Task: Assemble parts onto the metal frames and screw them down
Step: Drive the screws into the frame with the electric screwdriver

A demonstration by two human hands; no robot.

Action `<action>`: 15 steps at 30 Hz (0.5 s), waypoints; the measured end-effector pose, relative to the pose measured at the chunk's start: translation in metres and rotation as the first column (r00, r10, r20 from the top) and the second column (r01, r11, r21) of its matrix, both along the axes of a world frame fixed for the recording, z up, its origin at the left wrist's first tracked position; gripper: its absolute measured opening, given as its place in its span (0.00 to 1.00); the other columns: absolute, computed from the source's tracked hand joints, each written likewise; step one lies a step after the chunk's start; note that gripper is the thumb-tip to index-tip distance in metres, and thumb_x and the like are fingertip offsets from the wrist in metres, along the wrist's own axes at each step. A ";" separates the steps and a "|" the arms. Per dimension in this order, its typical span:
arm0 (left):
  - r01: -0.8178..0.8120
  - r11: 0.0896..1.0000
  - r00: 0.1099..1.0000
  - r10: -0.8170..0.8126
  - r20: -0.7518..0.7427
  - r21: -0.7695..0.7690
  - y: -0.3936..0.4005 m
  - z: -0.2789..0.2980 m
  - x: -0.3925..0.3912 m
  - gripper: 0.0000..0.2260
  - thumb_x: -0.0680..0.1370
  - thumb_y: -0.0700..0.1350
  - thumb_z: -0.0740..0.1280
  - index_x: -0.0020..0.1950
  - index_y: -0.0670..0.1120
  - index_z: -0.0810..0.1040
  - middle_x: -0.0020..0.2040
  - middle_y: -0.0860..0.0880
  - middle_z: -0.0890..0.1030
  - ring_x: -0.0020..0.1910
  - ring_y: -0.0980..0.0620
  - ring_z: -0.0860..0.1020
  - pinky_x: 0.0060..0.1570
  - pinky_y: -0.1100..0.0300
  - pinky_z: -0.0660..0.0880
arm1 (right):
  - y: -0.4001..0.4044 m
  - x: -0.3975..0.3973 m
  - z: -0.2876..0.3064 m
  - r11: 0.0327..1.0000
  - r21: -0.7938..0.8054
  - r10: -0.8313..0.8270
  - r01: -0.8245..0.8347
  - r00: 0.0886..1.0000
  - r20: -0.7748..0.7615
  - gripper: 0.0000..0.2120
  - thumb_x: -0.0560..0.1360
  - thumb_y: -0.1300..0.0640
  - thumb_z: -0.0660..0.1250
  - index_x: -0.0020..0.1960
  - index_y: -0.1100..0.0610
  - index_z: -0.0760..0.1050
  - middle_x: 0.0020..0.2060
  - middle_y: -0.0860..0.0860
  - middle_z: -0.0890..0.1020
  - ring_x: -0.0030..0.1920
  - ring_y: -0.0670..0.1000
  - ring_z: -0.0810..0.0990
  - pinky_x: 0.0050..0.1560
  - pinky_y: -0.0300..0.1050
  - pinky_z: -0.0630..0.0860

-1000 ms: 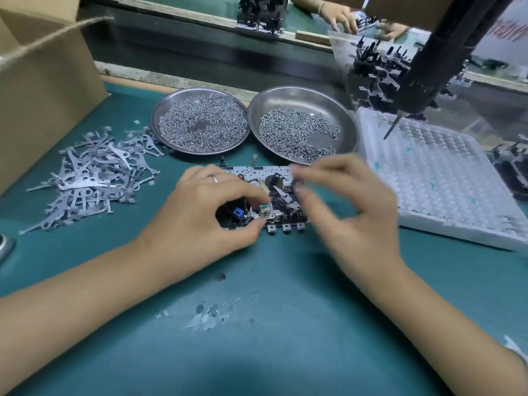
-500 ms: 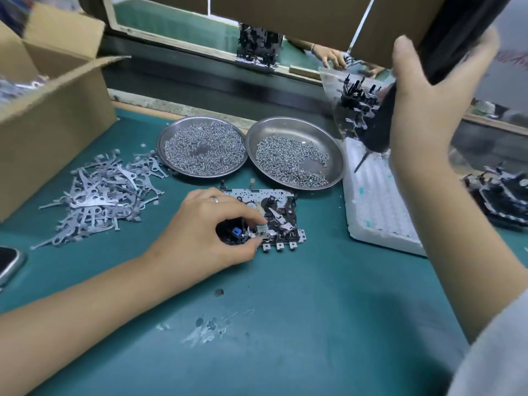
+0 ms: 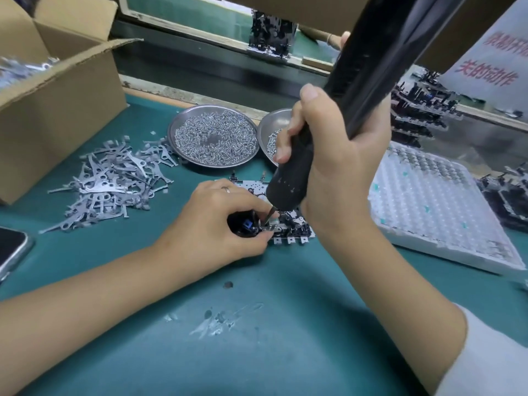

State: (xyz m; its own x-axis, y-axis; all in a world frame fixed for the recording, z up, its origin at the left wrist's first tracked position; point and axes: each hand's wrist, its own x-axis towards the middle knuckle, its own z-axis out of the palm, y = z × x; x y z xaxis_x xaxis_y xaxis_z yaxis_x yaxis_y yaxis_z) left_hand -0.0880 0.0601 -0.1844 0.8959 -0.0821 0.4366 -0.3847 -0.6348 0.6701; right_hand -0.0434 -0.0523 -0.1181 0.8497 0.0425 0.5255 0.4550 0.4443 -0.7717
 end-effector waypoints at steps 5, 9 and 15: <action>0.013 1.000 1.000 -0.013 0.009 -0.003 0.001 -0.001 0.001 0.09 0.63 0.47 0.74 0.42 0.48 0.84 0.36 0.65 0.76 0.41 0.58 0.74 0.48 0.60 0.71 | -0.001 -0.001 -0.004 1.000 -0.007 -0.008 0.008 1.000 -0.011 0.10 0.73 0.68 0.63 0.46 0.59 0.62 0.27 0.53 0.70 0.21 0.52 0.68 0.25 0.38 0.67; 0.014 1.000 1.000 -0.014 -0.002 -0.016 0.001 -0.001 0.001 0.09 0.63 0.47 0.74 0.42 0.50 0.84 0.36 0.61 0.78 0.42 0.56 0.75 0.49 0.58 0.72 | -0.002 0.000 -0.005 1.000 -0.009 -0.010 0.010 1.000 -0.004 0.10 0.73 0.68 0.63 0.47 0.60 0.62 0.26 0.52 0.70 0.21 0.52 0.68 0.24 0.38 0.67; 0.025 0.999 0.999 -0.026 -0.034 -0.029 0.001 -0.001 0.001 0.09 0.63 0.48 0.73 0.42 0.48 0.84 0.38 0.58 0.81 0.43 0.52 0.76 0.52 0.53 0.73 | -0.002 -0.001 -0.006 1.000 -0.015 0.002 -0.001 1.000 0.019 0.11 0.73 0.68 0.63 0.45 0.59 0.62 0.26 0.51 0.70 0.20 0.52 0.68 0.25 0.39 0.67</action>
